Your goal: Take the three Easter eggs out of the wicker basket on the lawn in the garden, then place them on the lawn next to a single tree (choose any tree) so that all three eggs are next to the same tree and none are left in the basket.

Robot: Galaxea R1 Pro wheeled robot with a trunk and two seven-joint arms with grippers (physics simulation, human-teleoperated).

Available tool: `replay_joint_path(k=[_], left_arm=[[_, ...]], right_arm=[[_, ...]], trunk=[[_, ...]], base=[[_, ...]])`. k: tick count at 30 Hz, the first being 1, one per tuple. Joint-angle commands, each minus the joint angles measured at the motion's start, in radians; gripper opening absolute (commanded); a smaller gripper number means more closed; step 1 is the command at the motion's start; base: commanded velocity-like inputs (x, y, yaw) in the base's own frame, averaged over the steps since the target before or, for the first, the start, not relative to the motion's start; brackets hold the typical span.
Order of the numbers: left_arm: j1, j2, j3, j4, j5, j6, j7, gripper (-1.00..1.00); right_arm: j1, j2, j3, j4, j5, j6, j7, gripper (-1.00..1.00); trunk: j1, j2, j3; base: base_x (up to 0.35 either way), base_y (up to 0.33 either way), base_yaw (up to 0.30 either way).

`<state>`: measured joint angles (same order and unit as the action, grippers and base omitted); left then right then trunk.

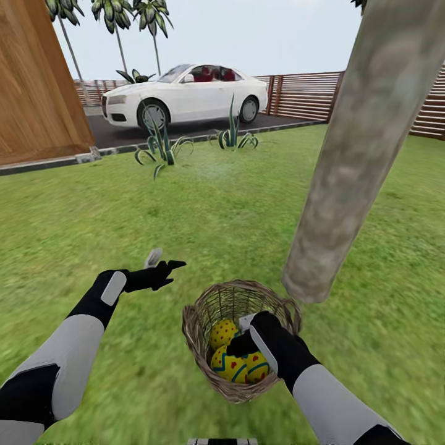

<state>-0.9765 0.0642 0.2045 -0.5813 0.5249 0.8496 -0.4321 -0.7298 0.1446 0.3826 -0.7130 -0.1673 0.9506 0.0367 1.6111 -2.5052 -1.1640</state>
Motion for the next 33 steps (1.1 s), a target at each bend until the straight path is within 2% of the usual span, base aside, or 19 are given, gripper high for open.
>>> replay_joint_path(k=[1,6,9,14,16,18,29,31,33], left_arm=[[-0.001,-0.001,0.004,0.0,-0.002,0.006,-0.004,1.0],[-0.001,-0.002,0.004,0.0,-0.002,0.006,-0.002,1.0],[-0.001,-0.003,0.004,0.0,-0.002,0.006,-0.002,1.0],[-0.001,-0.019,0.004,0.0,-0.003,0.005,0.0,1.0],[-0.001,-0.022,0.004,0.0,-0.003,0.005,0.001,1.0],[-0.001,-0.022,0.004,0.0,-0.003,0.005,0.001,1.0],[-0.001,-0.023,0.004,0.0,-0.003,0.005,0.001,1.0],[-0.001,-0.023,0.004,0.0,-0.003,0.005,0.001,1.0],[-0.001,-0.022,0.004,0.0,-0.003,0.005,0.001,1.0]], right_arm=[[-0.003,0.0,0.001,-0.002,0.0,0.004,0.002,1.0],[-0.011,0.002,0.0,0.003,-0.002,0.005,0.0,1.0],[-0.035,0.006,-0.001,0.016,-0.006,0.005,-0.001,1.0],[-0.111,0.02,-0.001,0.133,-0.005,-0.014,-0.003,1.0],[-0.155,0.027,-0.001,0.214,-0.005,-0.066,-0.004,1.0],[-0.174,0.029,-0.001,0.247,-0.005,-0.09,-0.004,1.0],[-0.188,0.03,0.001,0.266,-0.006,-0.109,0.004,1.0],[-0.188,0.03,0.001,0.262,-0.006,-0.11,0.024,1.0],[-0.188,0.029,0.006,0.259,-0.002,-0.117,0.112,1.0]], trunk=[[0.0,-0.001,-0.005],[0.002,-0.002,-0.024],[0.004,-0.003,-0.036],[0.006,-0.004,-0.055],[0.007,-0.004,-0.063],[0.008,-0.005,-0.071],[0.013,-0.007,-0.113],[0.014,-0.008,-0.121],[0.015,-0.008,-0.129]], base=[[0.0,0.0,0.0],[0.0,0.0,0.0],[0.0,0.0,0.0],[0.0,0.0,0.0],[0.0,0.0,0.0],[0.0,0.0,0.0],[0.0,0.0,0.0],[0.0,0.0,0.0],[0.0,0.0,0.0]])
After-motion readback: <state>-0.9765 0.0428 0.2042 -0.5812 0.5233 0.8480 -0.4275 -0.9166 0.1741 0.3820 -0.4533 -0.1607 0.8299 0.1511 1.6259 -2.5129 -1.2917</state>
